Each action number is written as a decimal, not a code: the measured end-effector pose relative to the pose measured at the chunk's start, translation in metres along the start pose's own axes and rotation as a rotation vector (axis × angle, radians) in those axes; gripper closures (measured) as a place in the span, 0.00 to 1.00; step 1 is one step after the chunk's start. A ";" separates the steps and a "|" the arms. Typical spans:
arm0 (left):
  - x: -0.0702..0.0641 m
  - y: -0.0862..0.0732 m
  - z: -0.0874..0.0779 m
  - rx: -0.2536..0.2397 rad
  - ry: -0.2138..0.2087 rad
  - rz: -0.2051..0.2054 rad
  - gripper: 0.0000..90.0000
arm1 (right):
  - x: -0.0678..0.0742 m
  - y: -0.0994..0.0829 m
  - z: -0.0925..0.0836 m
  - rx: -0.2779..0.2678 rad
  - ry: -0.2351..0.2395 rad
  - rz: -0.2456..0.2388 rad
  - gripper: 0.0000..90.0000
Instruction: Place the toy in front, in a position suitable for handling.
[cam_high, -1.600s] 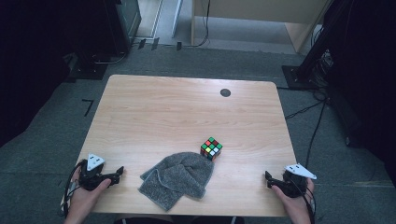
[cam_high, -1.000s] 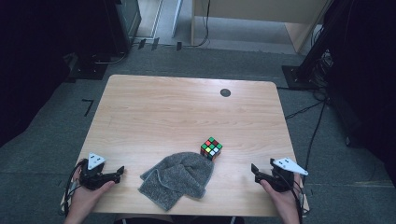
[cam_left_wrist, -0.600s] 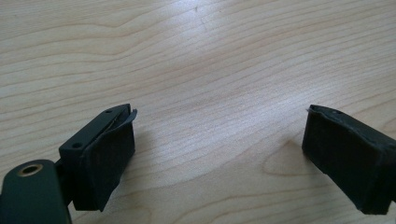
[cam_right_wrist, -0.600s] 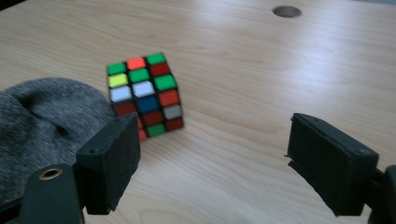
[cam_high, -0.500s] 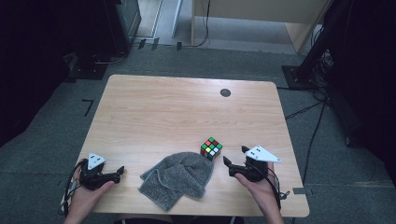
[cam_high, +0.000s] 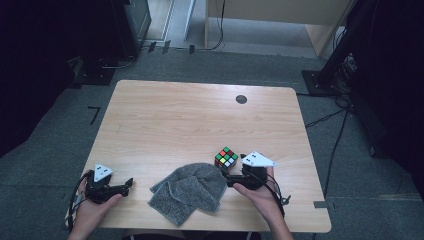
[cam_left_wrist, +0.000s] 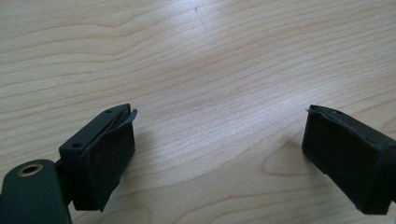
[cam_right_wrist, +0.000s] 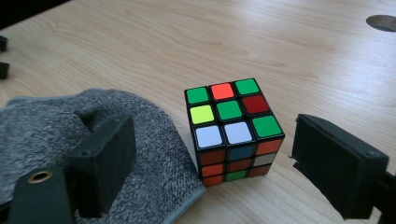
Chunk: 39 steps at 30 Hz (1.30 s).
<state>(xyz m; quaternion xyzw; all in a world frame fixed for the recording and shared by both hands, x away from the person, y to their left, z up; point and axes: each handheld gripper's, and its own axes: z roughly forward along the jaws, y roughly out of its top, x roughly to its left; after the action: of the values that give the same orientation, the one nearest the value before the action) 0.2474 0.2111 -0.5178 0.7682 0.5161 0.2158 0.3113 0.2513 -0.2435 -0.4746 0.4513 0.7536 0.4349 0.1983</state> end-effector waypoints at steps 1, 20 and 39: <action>0.000 0.000 0.000 0.000 0.000 0.000 0.11 | 0.000 0.000 0.000 0.000 0.000 0.000 0.16; 0.000 0.000 0.000 0.001 0.000 0.001 0.11 | -0.014 -0.012 0.042 0.086 -0.055 -0.019 0.29; 0.000 0.000 0.000 0.001 0.002 0.002 0.11 | -0.023 -0.021 0.044 0.066 -0.114 0.007 0.38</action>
<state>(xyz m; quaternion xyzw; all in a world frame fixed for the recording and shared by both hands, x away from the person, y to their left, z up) 0.2474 0.2109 -0.5178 0.7687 0.5157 0.2168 0.3102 0.2831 -0.2466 -0.5188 0.4842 0.7535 0.3842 0.2243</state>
